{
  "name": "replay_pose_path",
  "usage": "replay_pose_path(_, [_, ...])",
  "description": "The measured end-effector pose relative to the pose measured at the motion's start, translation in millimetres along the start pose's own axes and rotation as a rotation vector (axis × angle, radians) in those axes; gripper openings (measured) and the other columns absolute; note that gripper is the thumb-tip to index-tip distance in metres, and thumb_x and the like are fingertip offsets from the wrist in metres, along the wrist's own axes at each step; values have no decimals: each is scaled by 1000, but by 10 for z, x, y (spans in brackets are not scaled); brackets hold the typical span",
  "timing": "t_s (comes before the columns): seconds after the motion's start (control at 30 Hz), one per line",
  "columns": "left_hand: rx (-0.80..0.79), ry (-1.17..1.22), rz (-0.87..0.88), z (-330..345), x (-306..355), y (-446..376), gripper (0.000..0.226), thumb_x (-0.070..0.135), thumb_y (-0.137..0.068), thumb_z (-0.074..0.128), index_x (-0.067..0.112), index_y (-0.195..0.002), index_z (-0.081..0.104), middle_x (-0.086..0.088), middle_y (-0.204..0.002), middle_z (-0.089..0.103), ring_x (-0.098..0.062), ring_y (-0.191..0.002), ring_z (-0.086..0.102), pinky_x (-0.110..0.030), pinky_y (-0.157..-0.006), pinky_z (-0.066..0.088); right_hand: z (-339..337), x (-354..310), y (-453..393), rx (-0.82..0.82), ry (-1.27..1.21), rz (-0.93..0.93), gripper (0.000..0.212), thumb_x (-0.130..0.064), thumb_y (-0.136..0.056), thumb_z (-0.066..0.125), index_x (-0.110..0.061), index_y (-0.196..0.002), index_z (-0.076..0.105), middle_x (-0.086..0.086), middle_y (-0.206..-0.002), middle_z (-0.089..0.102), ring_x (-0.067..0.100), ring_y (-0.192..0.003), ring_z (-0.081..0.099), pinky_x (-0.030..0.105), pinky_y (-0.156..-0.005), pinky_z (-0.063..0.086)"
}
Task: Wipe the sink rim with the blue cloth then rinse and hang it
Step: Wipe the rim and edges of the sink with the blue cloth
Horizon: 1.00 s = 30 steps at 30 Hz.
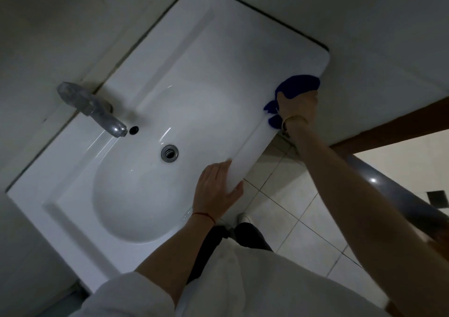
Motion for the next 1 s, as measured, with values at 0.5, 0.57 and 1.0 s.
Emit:
replay_pose_path(0.5, [-49,42,5,-2,-32,33,64,41,-89,64,2,-137,51,-13,-119,64,-26,-111,58,-31,-100,42,9,1,19,-93,-118,22,95,-55,-87,57,3,-148,14,17,-150,35,29,-134,40,34,-110,35])
replay_pose_path(0.57, [-74,60,37,-33,-29,72,66,41,-91,62,2,-142,46,-12,-121,63,-24,-111,57,-28,-101,39,98,57,227,-90,-129,7,88,-54,-85,60,1,-144,24,16,-143,43,28,-127,46,34,-105,40])
replay_pose_path(1.0, [-159,-95,304,-690,-822,1392,43,29,-95,59,0,-127,61,-12,-115,67,-27,-104,63,-33,-100,45,666,374,1937,-102,11,-3,96,-58,-83,60,2,-145,17,17,-143,39,32,-120,51,37,-90,46])
Point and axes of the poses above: each hand's wrist, its own y-axis away from the middle knuckle, its own z-axis out of the palm, x = y × z, the point moved 8 cm from there along -y, towards the middle knuckle
